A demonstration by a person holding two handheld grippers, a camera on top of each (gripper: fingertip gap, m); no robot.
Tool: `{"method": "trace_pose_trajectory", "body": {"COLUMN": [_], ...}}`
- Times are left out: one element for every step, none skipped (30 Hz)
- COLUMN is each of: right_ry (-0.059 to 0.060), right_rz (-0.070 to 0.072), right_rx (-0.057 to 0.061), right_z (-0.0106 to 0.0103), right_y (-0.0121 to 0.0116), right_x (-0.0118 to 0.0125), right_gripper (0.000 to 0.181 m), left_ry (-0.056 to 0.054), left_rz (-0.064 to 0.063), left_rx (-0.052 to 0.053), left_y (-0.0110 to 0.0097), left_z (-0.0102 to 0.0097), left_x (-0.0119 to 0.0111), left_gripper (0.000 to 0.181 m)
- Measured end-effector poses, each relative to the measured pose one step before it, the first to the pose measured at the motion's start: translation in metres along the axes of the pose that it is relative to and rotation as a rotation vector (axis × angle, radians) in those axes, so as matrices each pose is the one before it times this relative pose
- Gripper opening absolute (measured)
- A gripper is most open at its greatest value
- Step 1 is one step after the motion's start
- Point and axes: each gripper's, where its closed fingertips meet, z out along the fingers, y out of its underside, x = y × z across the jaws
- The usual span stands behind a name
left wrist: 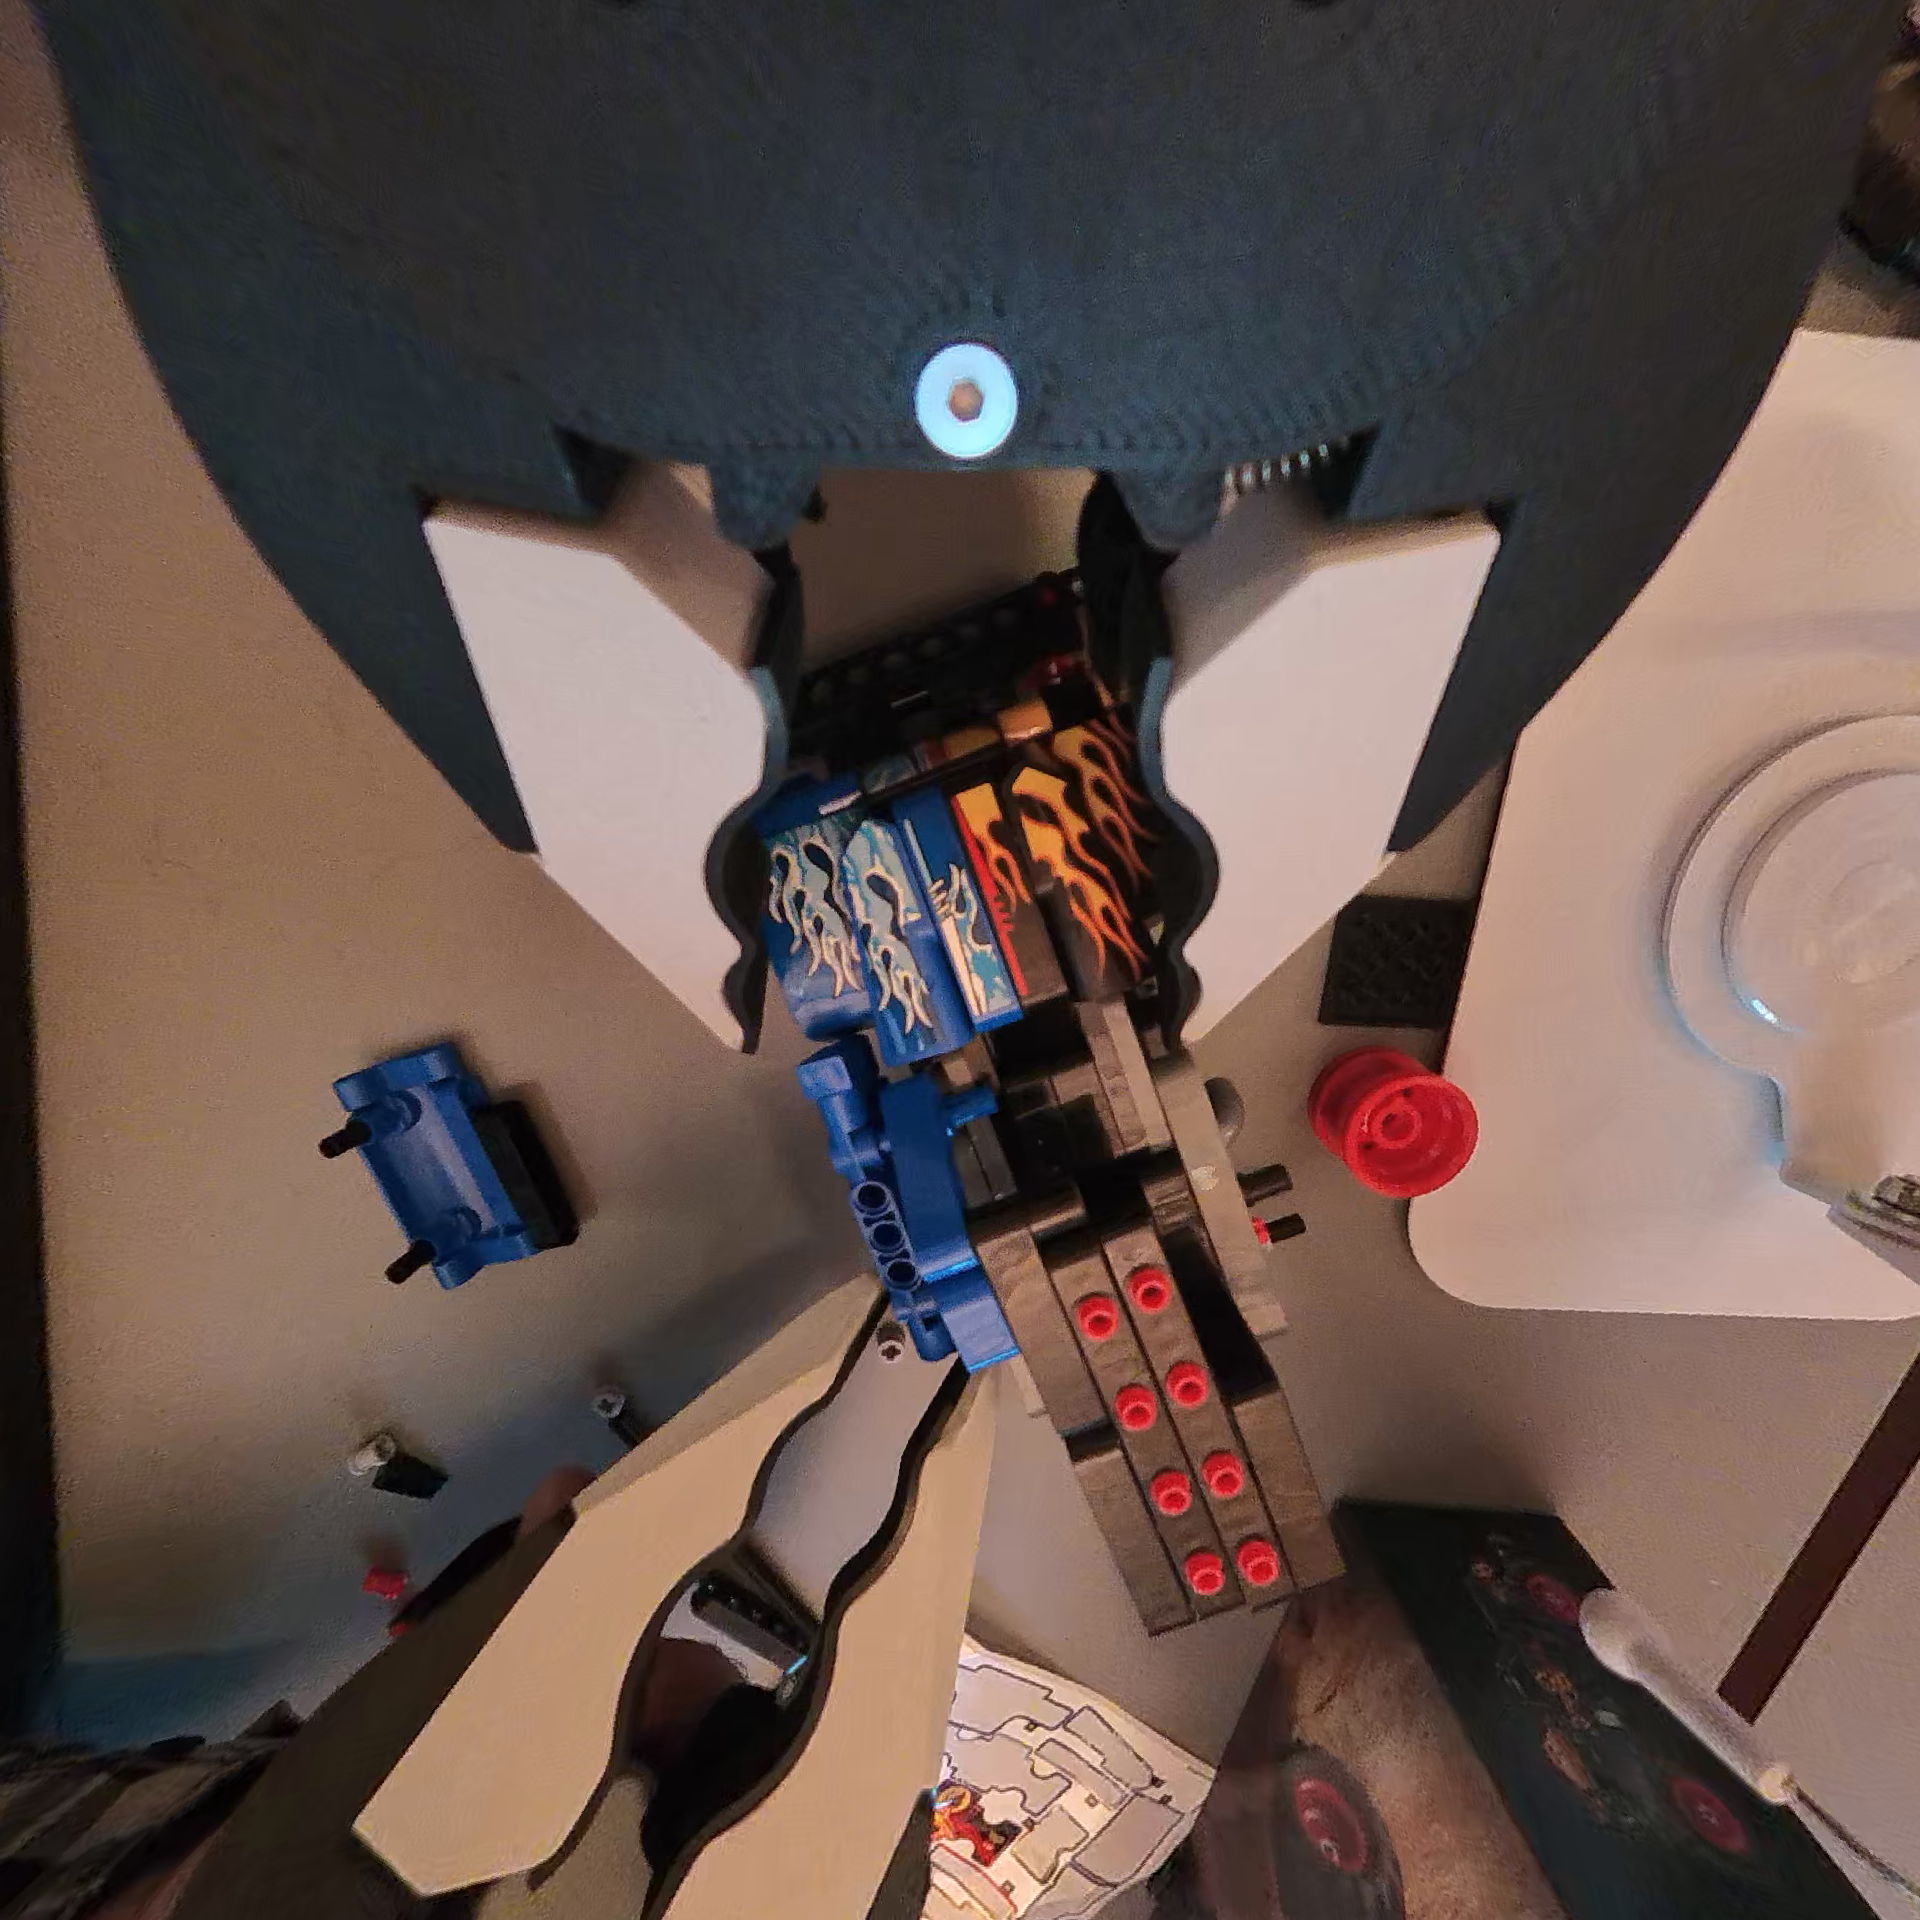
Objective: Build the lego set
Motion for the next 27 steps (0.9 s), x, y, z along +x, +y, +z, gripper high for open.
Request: {"method": "trace_pose_trajectory", "body": {"right_ry": [0.0044,0.0032,-0.0046,-0.0060,-0.0026,-0.0007,0.0039,0.0027,-0.0012,0.0044,0.0048,0.0044,0.0101,0.0153,-0.0039,-0.0179,-0.0148,-0.0295,-0.0303,-0.0178,-0.0109,0.0011,0.0012,0.0089,0.0157,0.0176,0.0008], "right_rz": [-0.0043,0.0051,0.0087,0.0069,0.0069,0.0021,-0.0019,-0.0024,-0.0096,-0.0147,-0.0091,-0.0117,-0.0243,-0.0211,-0.0092,-0.0084,-0.0044,0.0058,0.0084,0.0071,0.0073,0.0010,-0.0036,-0.0018,0.0005,0.0100,0.0119], "right_rx": [0.0006,0.0057,0.0015,0.0074,0.0111,0.0034,0.0005,0.0048,0.0074,0.0108,0.0106,0.0002,-0.0047,0.0005,0.0023,0.0067,-0.0012,-0.0191,-0.0131,-0.0013,-0.0023,-0.0069,0.0002,0.0024,-0.0006,0.0109,0.0106], "right_z": [0.00011,-0.00016,-0.00012,-0.00098,-0.00167,-0.00140,-0.00092,-0.00079,-0.00088,-0.00138,-0.00132,-0.00092,-0.00120,-0.00151,-0.00126,-0.00059,0.00044,0.00171,0.00225,0.00203,0.00115,0.00141,0.00218,0.00249,0.00206,0.00099,0.00058], "right_y": [0.00001,-0.00060,-0.00010,-0.00099,-0.00152,-0.00027,0.00022,-0.00034,-0.00128,-0.00226,-0.00248,-0.00096,-0.00003,-0.00062,-0.00121,-0.00190,-0.00046,0.00229,0.00182,0.00072,0.00046,0.00068,-0.00010,0.00019,0.00107,-0.00050,-0.00053], "right_x": [0.00022,0.00021,-0.00026,-0.00015,0.00064,0.00085,0.00115,0.00076,-0.00008,0.00072,0.00139,0.00170,0.00258,0.00398,0.00208,-0.00046,-0.00037,-0.00264,-0.00368,-0.00324,-0.00290,-0.00119,-0.00146,-0.00032,0.00097,0.00223,-0.00016], "right_gripper": [0.015,0.015,0.016,0.016,0.015,0.016,0.016,0.016,0.018,0.020,0.024,0.028,0.030,0.034,0.034,0.031,0.027,0.020,0.015,0.012,0.007,0.010,0.011,0.012,0.013,0.013,0.013], "left_ry": [-0.0063,-0.0058,-0.0158,-0.0363,-0.0237,-0.0240,-0.0318,-0.0205,-0.0033,-0.0084,-0.0165,-0.0125,-0.0122,0.0056,0.0133,-0.0005,0.0034,0.0179,0.0204,0.0163,0.0245,0.0229,0.0136,0.0321,0.0036,-0.0011,0.0027], "left_rz": [-0.0047,-0.0071,-0.0013,0.0043,0.0010,-0.0055,0.0016,0.0044,0.0023,0.0033,0.0051,0.0037,-0.0032,0.0009,0.0040,-0.0028,-0.0014,-0.0083,-0.0163,-0.0106,-0.0047,0.0002,0.0012,-0.0168,-0.0051,-0.0014,-0.0015], "left_rx": [-0.0015,0.0013,0.0011,0.0024,0.0025,0.0098,0.0119,0.0094,0.0116,0.0089,-0.0031,-0.0143,-0.0152,-0.0101,-0.0137,-0.0179,-0.0121,-0.0101,-0.0045,0.0037,-0.0012,-0.0165,-0.0200,0.0041,-0.0004,-0.0033,0.0013], "left_y": [-0.00012,-0.00053,-0.00059,-0.00085,-0.00115,-0.00267,-0.00302,-0.00262,-0.00273,-0.00252,-0.00100,0.00027,-0.00001,-0.00069,0.00032,0.00107,0.00038,0.00025,-0.00043,-0.00128,-0.00033,0.00180,0.00203,-0.00201,-0.00035,0.00025,0.00001], "left_z": [0.00011,-0.00027,-0.00041,-0.00161,-0.00324,-0.00457,-0.00470,-0.00389,-0.00233,-0.00058,0.00138,0.00283,0.00345,0.00320,0.00307,0.00298,0.00243,0.00184,0.00180,0.00208,0.00281,0.00405,0.00400,0.00164,0.00124,0.00014,-0.00021], "left_x": [-0.00069,-0.00044,-0.00107,-0.00346,-0.00153,-0.00158,-0.00200,0.00048,0.00362,0.00272,0.00057,0.00010,-0.00092,0.00126,0.00152,-0.00231,-0.00250,-0.00107,-0.00147,-0.00195,0.00028,0.00092,0.00019,0.00274,-0.00050,-0.00079,-0.00005], "left_gripper": [0.073,0.073,0.073,0.077,0.076,0.076,0.073,0.069,0.063,0.059,0.059,0.065,0.073,0.075,0.077,0.081,0.084,0.087,0.089,0.089,0.087,0.087,0.089,0.086,0.086,0.086,0.085]}}
